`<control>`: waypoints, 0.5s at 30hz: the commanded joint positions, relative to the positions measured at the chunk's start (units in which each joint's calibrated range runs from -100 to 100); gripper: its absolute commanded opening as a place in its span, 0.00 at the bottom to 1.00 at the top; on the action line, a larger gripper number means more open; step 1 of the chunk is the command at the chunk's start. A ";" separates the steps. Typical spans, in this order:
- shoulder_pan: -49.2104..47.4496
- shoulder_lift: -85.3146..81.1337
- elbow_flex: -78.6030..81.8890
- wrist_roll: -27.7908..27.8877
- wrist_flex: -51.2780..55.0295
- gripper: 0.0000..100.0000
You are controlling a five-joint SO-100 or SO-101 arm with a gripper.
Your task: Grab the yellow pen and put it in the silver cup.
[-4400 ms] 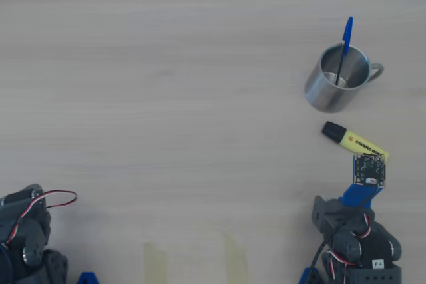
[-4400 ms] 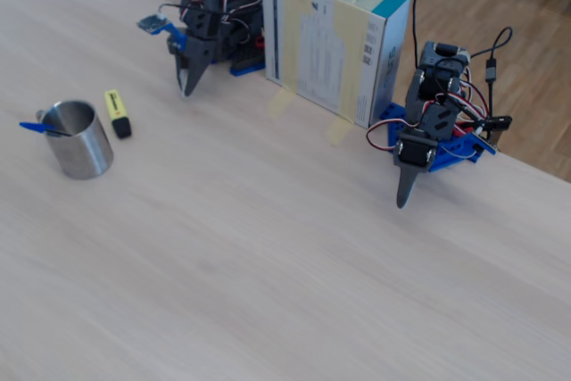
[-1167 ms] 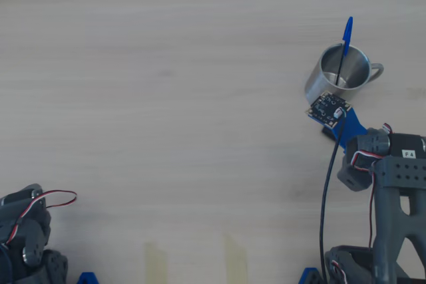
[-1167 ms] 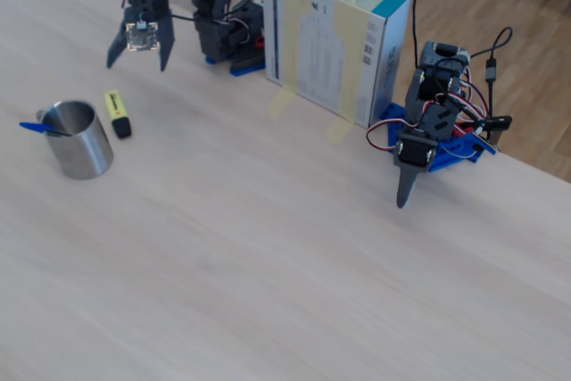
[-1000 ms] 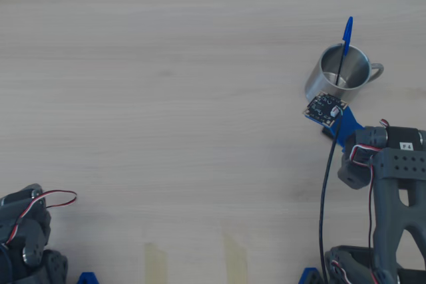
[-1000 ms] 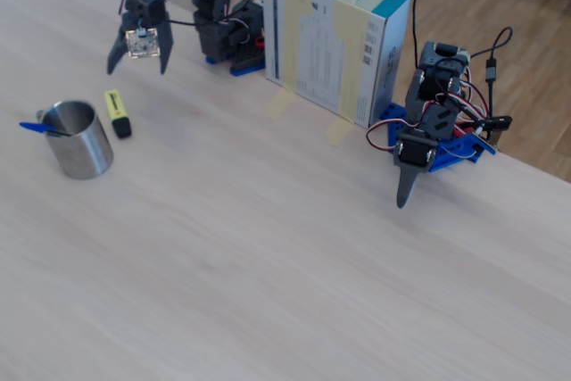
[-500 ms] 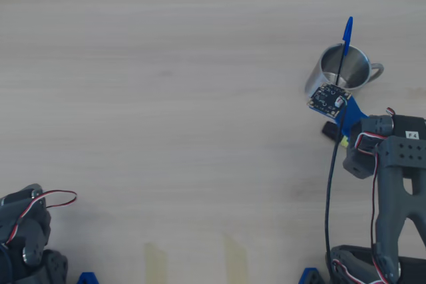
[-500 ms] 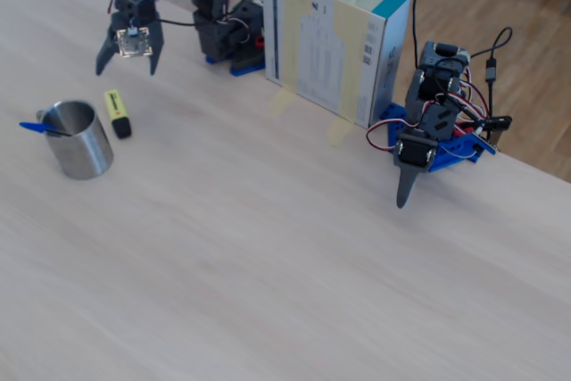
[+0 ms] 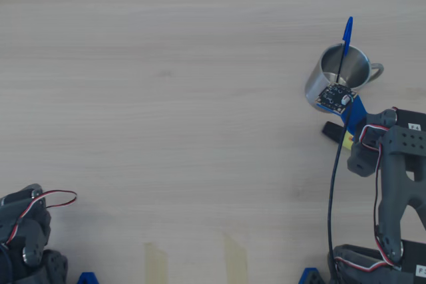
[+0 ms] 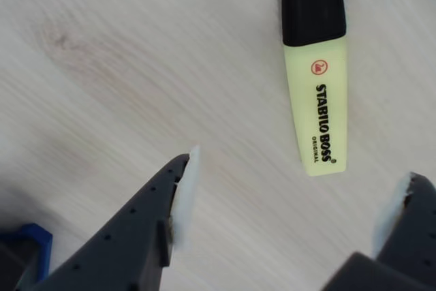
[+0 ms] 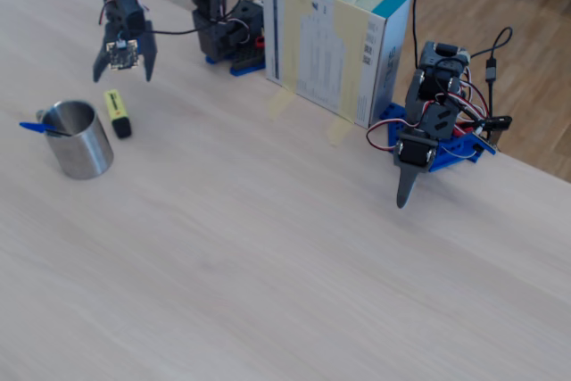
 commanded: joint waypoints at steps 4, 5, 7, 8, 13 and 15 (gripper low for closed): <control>-0.58 3.31 -5.49 -0.02 -1.57 0.41; -0.58 3.89 -6.13 0.03 -1.66 0.41; -0.23 5.22 -8.21 0.19 -1.66 0.41; -0.06 5.89 -9.30 0.71 -1.57 0.41; 0.03 9.05 -12.66 2.68 -1.75 0.41; 0.03 10.29 -13.20 2.94 -1.75 0.41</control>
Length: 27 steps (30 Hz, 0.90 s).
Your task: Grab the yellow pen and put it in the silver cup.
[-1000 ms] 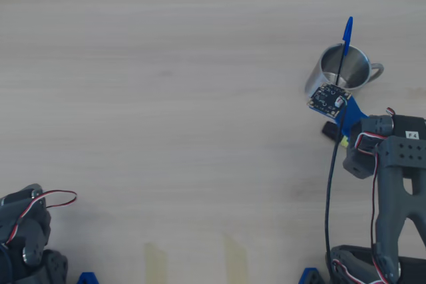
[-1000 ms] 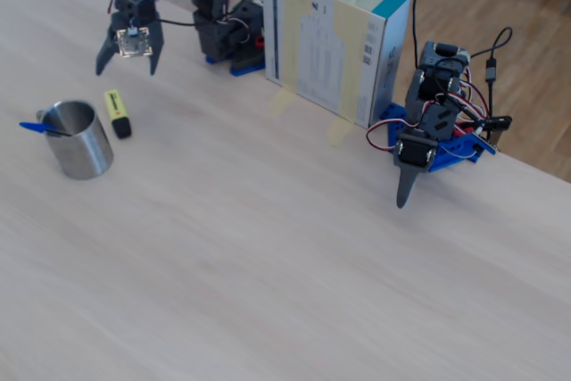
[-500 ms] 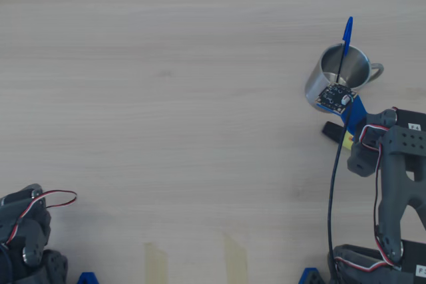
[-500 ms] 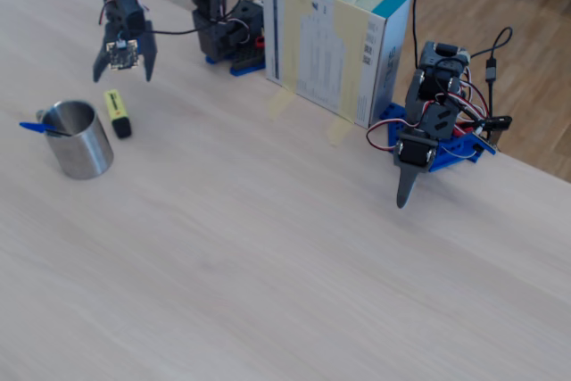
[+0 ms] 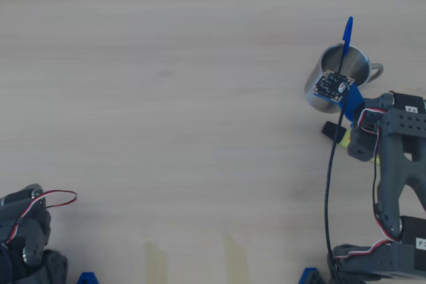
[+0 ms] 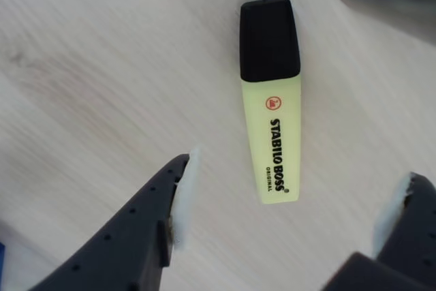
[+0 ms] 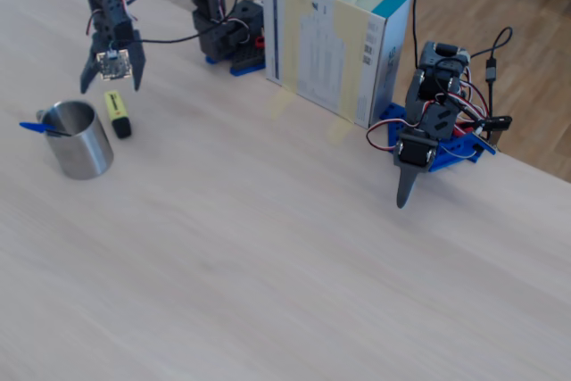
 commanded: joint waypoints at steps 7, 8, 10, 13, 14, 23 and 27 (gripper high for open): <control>-0.25 6.44 -5.01 1.73 -2.97 0.41; -0.25 7.36 -5.01 1.67 -3.31 0.41; -0.25 9.10 -4.92 1.73 -4.60 0.41; -0.25 11.84 -4.92 1.67 -6.92 0.41; -0.25 12.59 -4.92 1.41 -7.78 0.41; -1.47 15.92 -5.01 1.31 -11.38 0.41; -1.47 16.33 -4.74 1.26 -10.86 0.40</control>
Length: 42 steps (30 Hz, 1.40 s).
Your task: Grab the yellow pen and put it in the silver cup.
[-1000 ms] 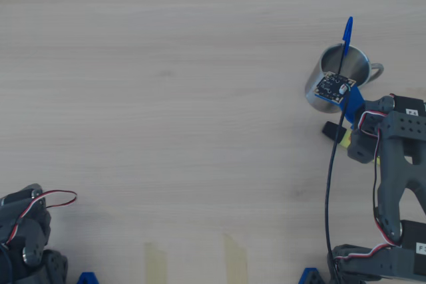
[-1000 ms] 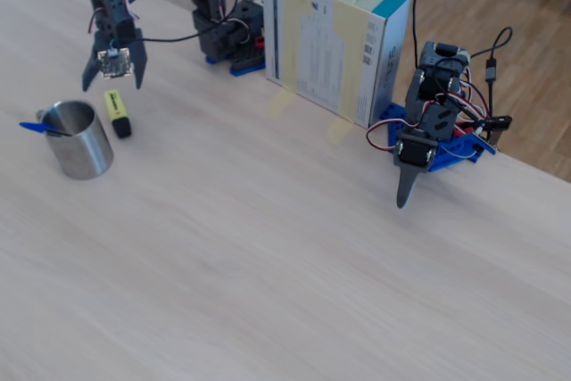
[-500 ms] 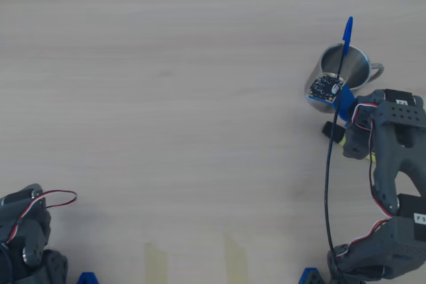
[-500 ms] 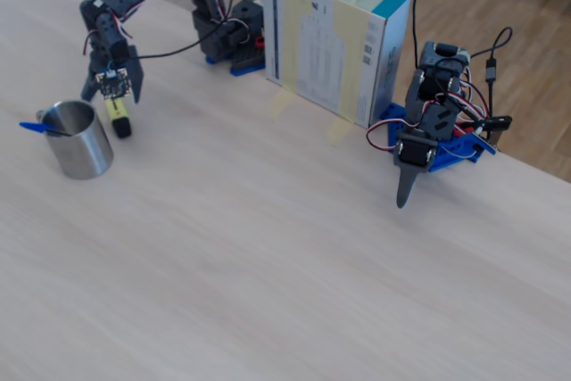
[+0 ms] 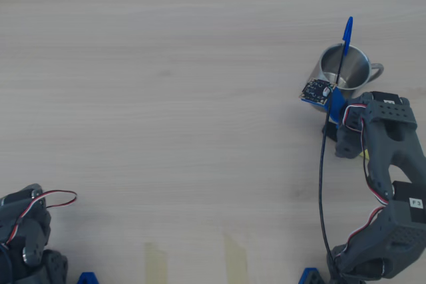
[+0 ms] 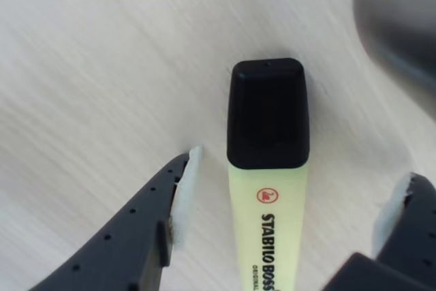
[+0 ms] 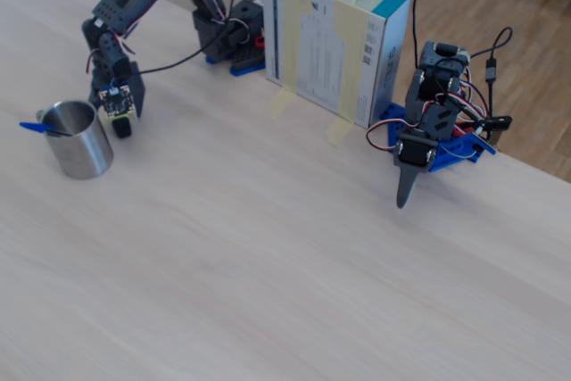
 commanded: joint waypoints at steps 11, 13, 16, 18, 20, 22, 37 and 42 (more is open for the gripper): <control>-0.38 -0.17 -1.57 -0.07 1.01 0.40; -0.38 -0.17 -1.48 -0.07 1.01 0.40; -0.38 -0.34 -0.85 -0.07 1.69 0.40; -0.38 -0.34 -0.85 -0.07 1.87 0.40; -0.38 -0.34 -0.76 -0.13 1.87 0.40; -0.38 -0.51 -0.40 -0.13 1.78 0.40; -0.30 -1.00 0.60 -0.13 1.35 0.24; -0.30 -1.00 0.60 -0.13 1.35 0.23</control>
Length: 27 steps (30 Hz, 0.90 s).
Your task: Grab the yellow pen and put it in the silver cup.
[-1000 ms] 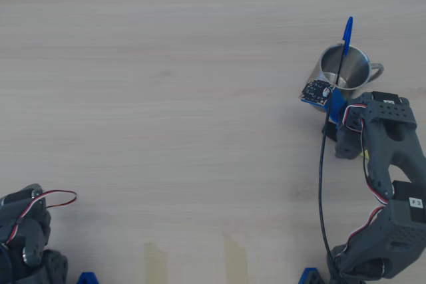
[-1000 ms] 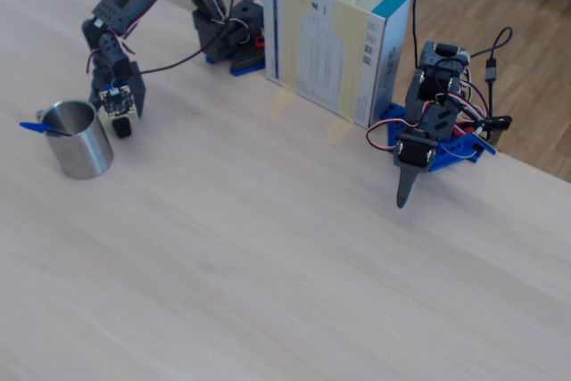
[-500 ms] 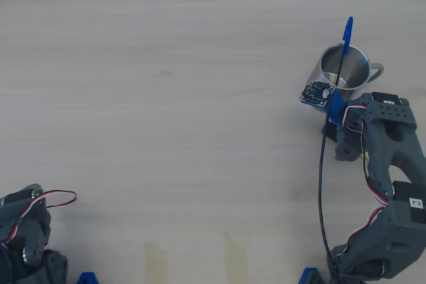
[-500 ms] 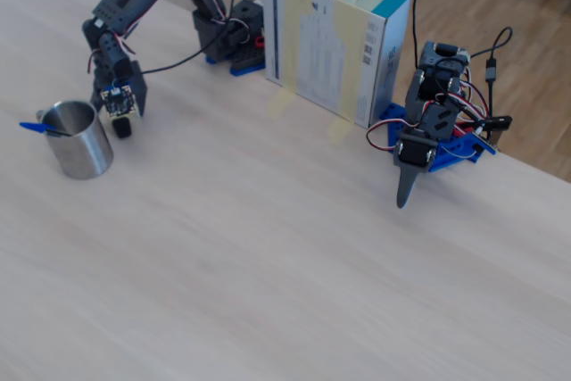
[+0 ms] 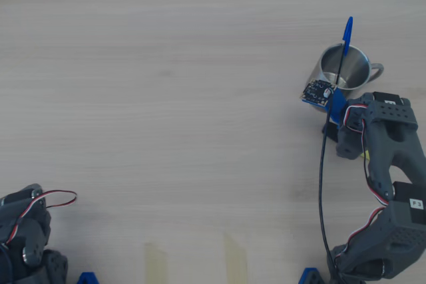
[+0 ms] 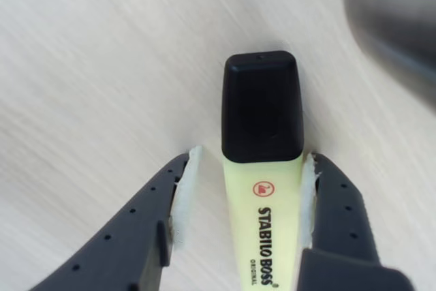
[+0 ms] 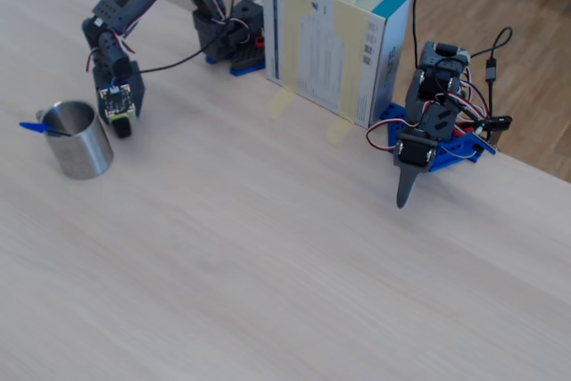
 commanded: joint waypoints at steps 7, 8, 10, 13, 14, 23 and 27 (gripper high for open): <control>-0.63 -1.00 0.15 -0.02 0.01 0.19; -0.55 -1.00 0.15 -0.02 0.01 0.19; -0.37 -1.00 0.15 -0.02 0.01 0.18; -0.20 -1.00 0.15 -0.08 0.01 0.18; -0.11 -1.00 0.15 -0.08 0.01 0.18; -0.02 -0.26 0.15 -0.08 0.26 0.18; -0.02 -0.26 0.15 -0.08 0.35 0.18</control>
